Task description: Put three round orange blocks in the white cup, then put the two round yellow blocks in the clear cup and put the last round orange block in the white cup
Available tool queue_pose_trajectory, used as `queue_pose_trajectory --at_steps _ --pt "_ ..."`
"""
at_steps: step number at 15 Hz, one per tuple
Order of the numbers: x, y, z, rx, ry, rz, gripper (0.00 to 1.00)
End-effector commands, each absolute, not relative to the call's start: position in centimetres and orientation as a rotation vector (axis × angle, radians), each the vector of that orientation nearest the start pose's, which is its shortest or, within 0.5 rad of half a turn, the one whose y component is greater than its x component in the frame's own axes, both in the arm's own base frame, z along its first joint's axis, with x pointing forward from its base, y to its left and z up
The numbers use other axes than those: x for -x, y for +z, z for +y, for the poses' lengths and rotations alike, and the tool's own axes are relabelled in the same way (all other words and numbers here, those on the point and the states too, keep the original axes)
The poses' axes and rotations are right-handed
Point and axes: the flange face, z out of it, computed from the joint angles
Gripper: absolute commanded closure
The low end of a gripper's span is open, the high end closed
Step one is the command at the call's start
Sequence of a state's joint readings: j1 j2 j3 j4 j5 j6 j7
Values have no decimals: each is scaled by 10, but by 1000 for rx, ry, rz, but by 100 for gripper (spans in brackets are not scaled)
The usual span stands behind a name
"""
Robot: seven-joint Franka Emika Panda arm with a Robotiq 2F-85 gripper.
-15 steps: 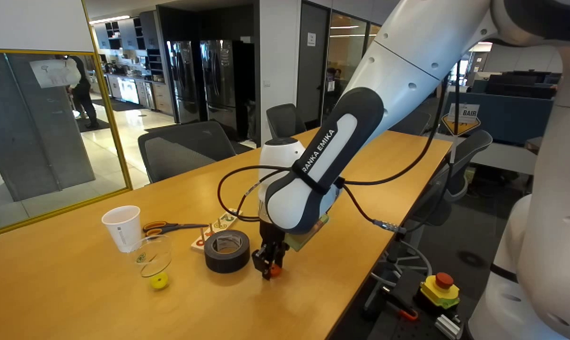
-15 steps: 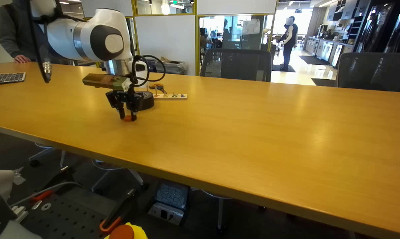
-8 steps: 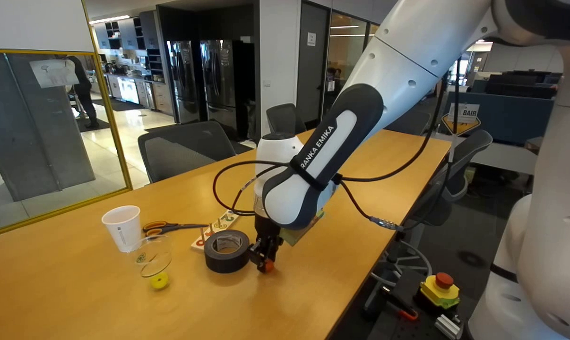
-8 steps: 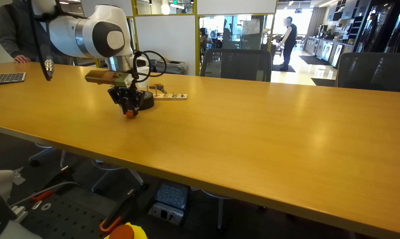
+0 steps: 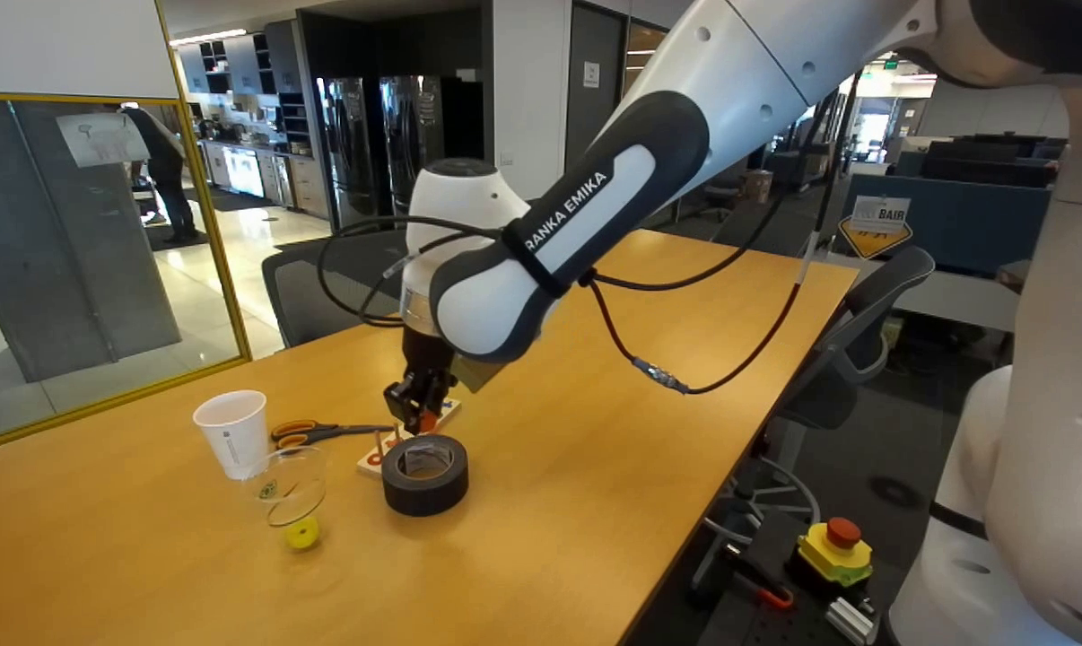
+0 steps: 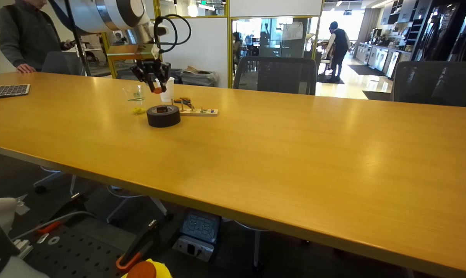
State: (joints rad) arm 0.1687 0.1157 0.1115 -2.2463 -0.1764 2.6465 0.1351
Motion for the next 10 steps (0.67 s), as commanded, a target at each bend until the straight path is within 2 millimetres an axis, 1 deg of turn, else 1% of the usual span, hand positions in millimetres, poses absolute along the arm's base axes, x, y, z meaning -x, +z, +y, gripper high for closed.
queue_pose_trajectory --at_steps 1,2,4,7,10 --pt "-576 373 204 3044 -576 -508 78" --pt "-586 375 218 3019 -601 -525 78" --pt "-603 374 241 2987 -632 -553 78" --pt "-627 371 265 2952 -667 -579 78" --pt "-652 369 282 2935 -705 -590 78"
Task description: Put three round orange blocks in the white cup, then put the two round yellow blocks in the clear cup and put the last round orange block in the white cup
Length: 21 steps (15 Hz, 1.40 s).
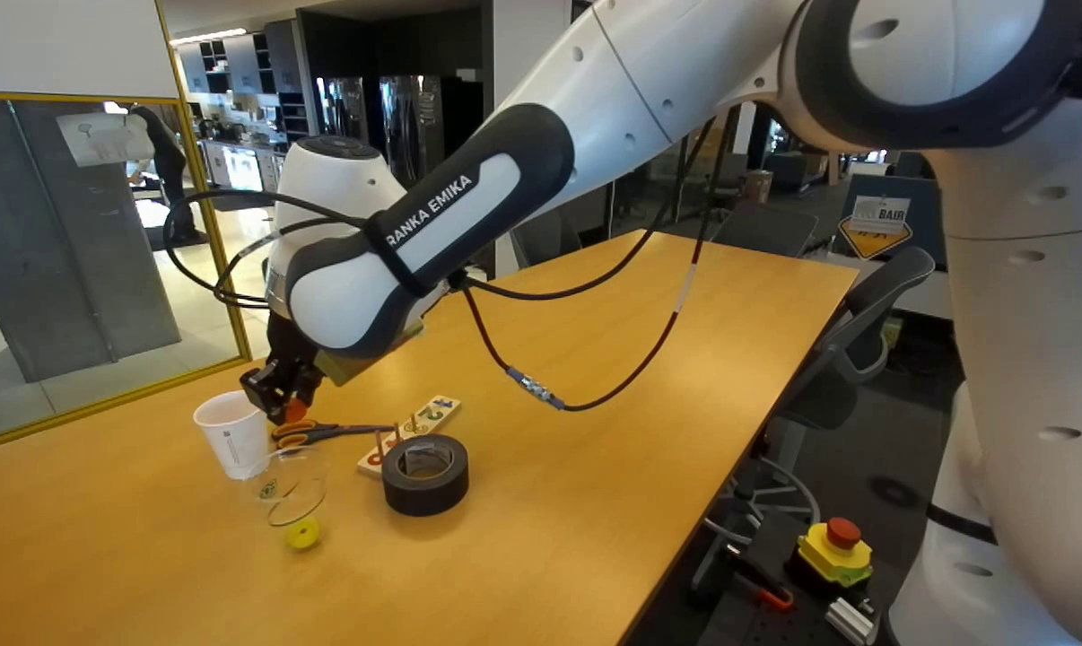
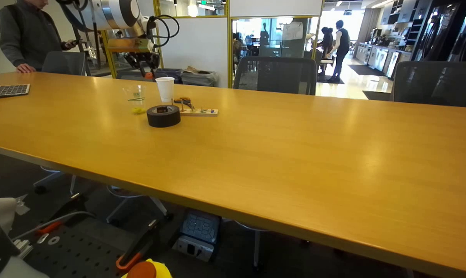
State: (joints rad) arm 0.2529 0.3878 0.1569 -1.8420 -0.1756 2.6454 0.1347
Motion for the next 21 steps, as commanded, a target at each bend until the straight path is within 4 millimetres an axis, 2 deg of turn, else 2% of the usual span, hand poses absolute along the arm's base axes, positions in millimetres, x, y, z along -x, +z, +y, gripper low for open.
queue_pose_trajectory --at_steps 1,5,10,18,19,20,21 --pt "-659 369 286 2928 -720 -592 78" --pt "-687 368 295 2898 -762 -589 78" --pt "-718 358 295 2884 -768 -583 78" --pt "-745 350 295 2892 -755 -576 78" --pt "-748 350 295 2894 -753 -571 73" --pt "-749 350 294 2902 -741 -559 33" --pt "-750 350 294 2910 -731 -557 32"
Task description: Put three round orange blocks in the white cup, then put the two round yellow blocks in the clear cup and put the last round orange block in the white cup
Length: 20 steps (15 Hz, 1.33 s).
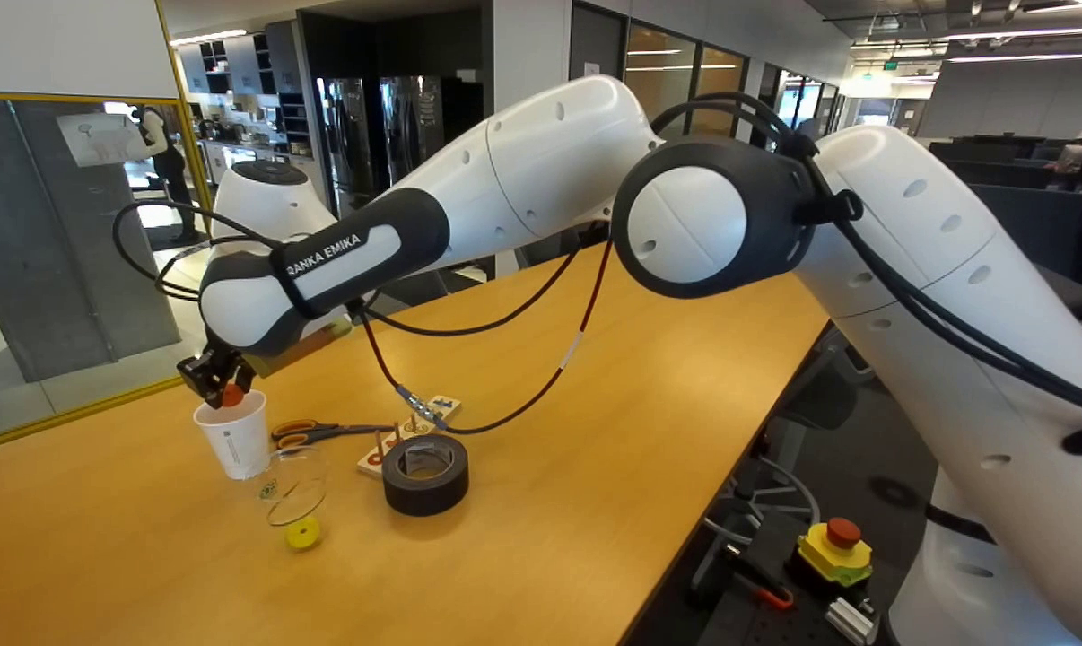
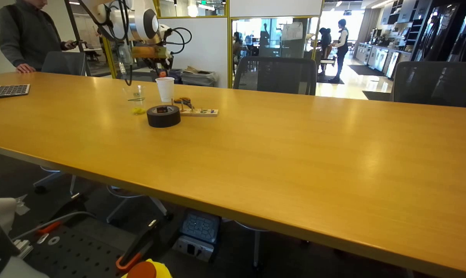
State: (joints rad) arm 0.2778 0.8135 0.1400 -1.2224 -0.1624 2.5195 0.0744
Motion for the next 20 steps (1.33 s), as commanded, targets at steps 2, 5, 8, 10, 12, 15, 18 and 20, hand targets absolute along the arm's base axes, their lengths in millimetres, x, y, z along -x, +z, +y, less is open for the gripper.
queue_pose_trajectory --at_steps 2,5,8,10,12,15,18,20 --pt "-749 353 292 2933 -696 -562 19" --pt "-743 364 281 2971 -623 -573 0" --pt "-728 387 260 3023 -510 -598 0" --pt "-709 410 236 3070 -390 -615 0" --pt "-691 428 211 3098 -303 -623 0" --pt "-663 453 172 3109 -240 -640 0" --pt "-632 472 129 3098 -212 -642 0" --pt "-609 486 101 3085 -191 -648 0"
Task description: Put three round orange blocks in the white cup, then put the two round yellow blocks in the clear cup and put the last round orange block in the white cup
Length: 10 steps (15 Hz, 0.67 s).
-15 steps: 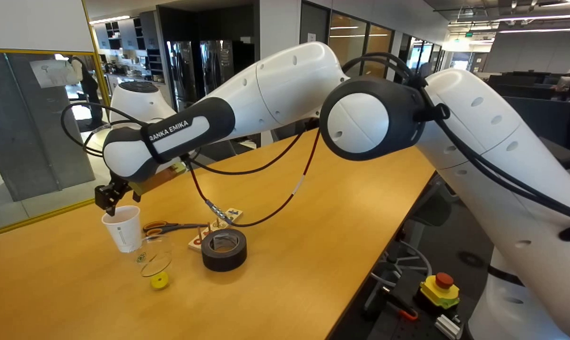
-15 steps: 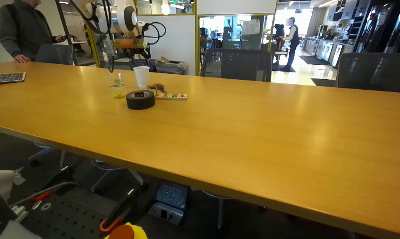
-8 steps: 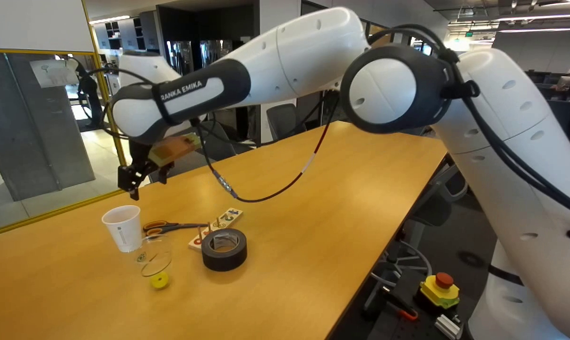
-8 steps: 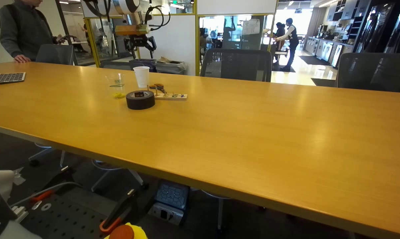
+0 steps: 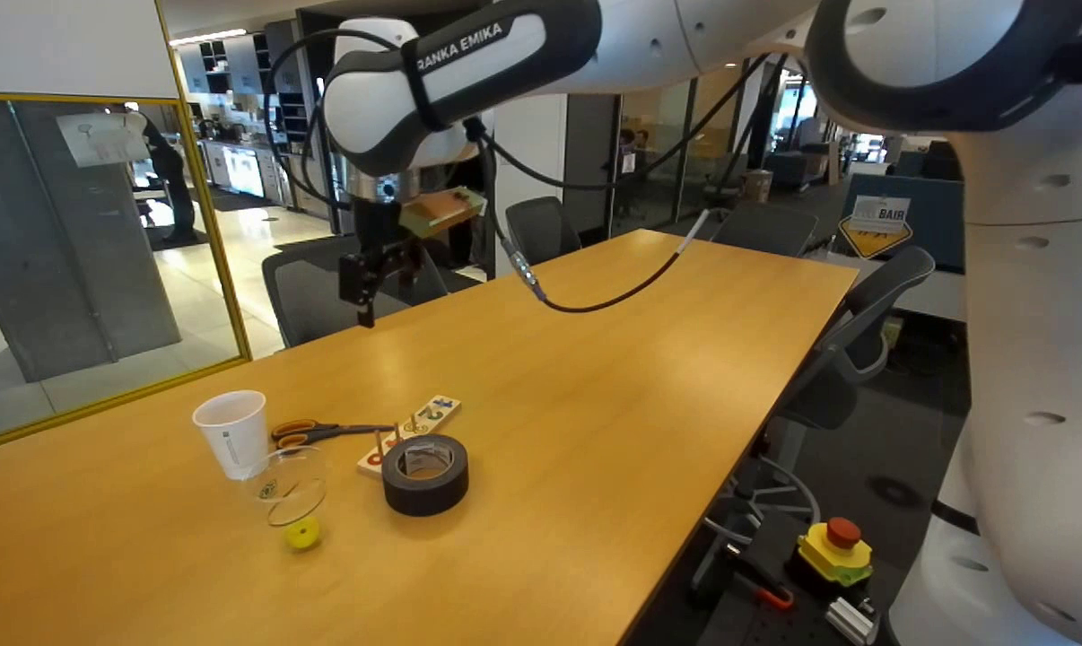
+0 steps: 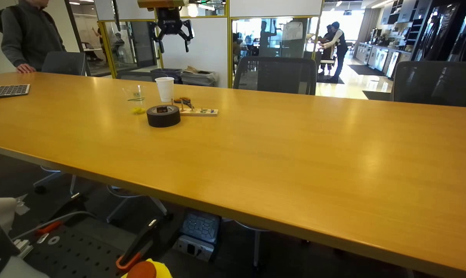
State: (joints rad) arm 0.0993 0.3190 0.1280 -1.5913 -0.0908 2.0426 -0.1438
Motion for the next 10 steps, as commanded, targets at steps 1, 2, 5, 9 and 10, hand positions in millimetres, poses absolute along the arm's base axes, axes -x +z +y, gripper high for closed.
queue_pose_trajectory --at_steps 1,2,5,9,10 --pt "-597 493 87 3089 -189 -645 0" --pt "-584 499 73 3094 -185 -639 0" --pt "-542 517 32 3105 -164 -642 0" --pt "-491 529 -10 3084 -150 -623 0" --pt "-481 529 -16 3076 -144 -592 0"
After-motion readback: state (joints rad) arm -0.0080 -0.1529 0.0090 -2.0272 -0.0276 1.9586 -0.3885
